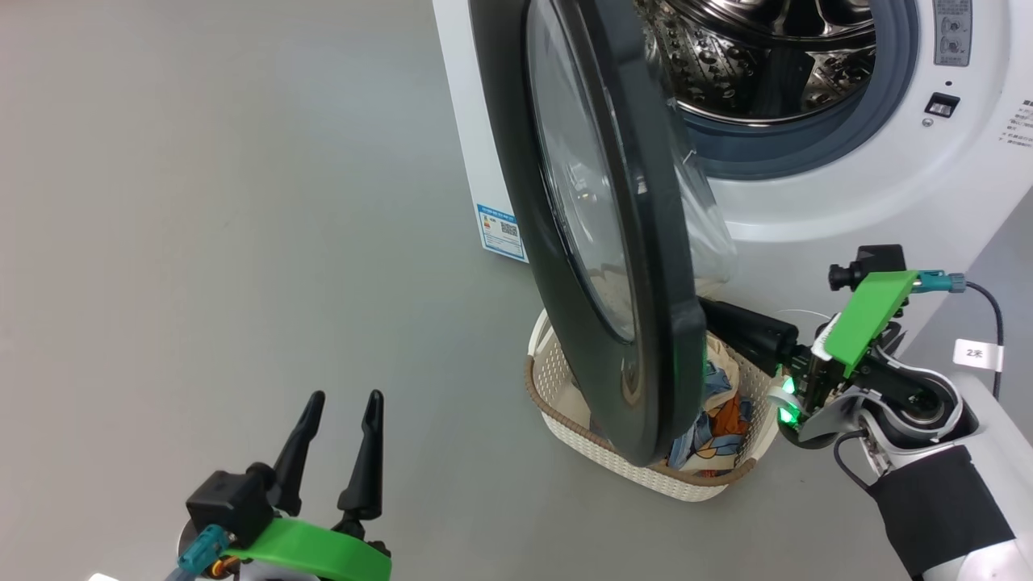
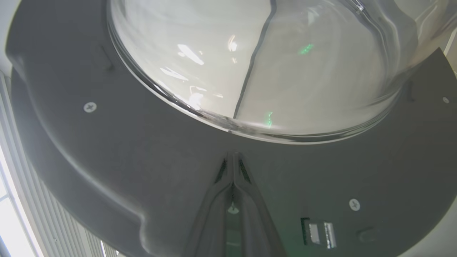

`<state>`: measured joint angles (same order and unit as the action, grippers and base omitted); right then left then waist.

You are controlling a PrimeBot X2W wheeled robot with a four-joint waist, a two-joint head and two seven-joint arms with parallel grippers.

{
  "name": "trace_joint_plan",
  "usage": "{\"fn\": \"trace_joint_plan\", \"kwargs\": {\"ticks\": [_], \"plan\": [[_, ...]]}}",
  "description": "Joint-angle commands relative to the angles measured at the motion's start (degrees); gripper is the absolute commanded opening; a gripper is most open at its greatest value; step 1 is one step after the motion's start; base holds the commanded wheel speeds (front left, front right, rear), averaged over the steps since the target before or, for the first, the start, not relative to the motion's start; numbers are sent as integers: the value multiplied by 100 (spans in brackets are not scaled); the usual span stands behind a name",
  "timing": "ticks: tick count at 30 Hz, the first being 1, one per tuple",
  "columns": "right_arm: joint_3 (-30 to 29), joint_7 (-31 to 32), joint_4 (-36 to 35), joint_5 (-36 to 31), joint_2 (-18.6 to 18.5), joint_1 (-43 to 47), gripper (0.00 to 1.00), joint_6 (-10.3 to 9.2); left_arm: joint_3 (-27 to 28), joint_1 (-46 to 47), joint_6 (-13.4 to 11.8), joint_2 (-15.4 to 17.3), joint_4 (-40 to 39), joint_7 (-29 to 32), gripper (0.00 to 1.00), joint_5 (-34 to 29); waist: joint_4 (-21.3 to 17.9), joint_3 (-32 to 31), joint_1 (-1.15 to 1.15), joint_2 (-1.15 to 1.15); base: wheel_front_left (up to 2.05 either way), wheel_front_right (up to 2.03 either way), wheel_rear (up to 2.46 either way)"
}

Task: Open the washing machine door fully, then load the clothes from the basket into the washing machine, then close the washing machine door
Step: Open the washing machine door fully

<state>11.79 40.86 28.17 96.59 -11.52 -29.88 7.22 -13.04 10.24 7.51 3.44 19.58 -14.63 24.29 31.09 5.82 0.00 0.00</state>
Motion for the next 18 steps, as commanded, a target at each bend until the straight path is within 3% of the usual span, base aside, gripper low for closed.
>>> {"fn": "trace_joint_plan", "kwargs": {"ticks": [1, 18], "plan": [[94, 71, -155, -40, 105, -2, 0, 26, 200, 67, -2, 94, -116, -37, 100, -18, 2, -9, 0, 0, 0, 0, 0], [-196, 159, -157, -285, 255, 186, 0, 26, 132, 31, -2, 126, -48, -37, 100, -43, -198, -226, 0, 0, 0, 0, 0]]}}
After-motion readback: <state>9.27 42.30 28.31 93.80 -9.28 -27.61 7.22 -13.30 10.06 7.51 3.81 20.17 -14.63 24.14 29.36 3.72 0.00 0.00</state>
